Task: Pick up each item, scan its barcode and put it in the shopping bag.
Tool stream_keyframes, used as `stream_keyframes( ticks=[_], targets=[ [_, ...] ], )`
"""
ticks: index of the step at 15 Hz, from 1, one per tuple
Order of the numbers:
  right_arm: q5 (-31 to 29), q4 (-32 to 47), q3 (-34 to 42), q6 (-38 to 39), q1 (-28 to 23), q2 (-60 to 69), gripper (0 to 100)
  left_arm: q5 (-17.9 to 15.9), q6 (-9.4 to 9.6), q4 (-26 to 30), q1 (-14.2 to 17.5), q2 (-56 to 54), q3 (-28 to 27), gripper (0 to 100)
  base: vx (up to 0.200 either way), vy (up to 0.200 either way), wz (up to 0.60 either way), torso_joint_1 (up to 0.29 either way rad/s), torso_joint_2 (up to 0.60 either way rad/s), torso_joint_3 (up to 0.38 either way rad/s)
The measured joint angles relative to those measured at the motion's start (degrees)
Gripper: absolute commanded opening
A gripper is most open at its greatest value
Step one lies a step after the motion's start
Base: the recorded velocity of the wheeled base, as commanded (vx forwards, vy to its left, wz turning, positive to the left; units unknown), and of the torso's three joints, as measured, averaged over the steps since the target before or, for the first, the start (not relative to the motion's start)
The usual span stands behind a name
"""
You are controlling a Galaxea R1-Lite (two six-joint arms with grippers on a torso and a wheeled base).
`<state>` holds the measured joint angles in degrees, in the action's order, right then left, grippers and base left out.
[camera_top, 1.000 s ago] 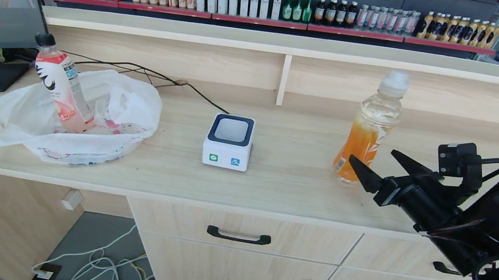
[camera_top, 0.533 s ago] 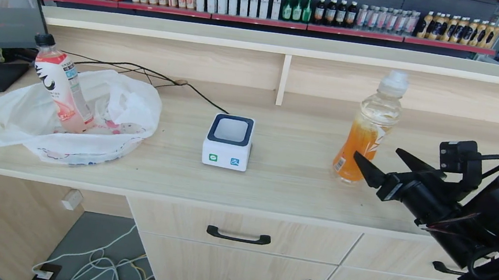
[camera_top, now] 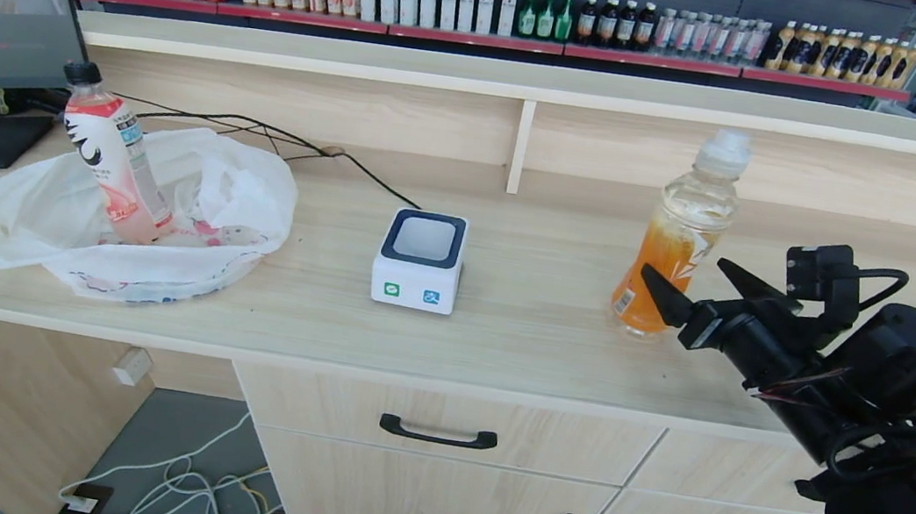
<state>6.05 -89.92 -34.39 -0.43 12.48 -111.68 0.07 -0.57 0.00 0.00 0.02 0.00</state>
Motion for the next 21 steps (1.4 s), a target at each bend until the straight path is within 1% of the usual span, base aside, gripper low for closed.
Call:
stream_keyframes(
  ticks=[13, 19, 21],
  targets=[
    [-0.59, -0.05, -10.75, -0.8, 0.16, -6.31, 100, 0.0, 0.0, 0.0, 0.0, 0.0, 0.0, 100, 0.0, 0.0, 0.0, 0.0, 0.0, 0.0],
    [-0.63, -0.02, -12.28, -0.68, 0.07, -7.84, 100, 0.0, 0.0, 0.0, 0.0, 0.0, 0.0, 100, 0.0, 0.0, 0.0, 0.0, 0.0, 0.0],
    [-1.54, -0.02, -13.29, -0.77, 0.13, -8.63, 100, 0.0, 0.04, 0.0, 0.0, 0.0, 0.0, 100, 0.0, 0.0, 0.0, 0.0, 0.0, 0.0]
  ],
)
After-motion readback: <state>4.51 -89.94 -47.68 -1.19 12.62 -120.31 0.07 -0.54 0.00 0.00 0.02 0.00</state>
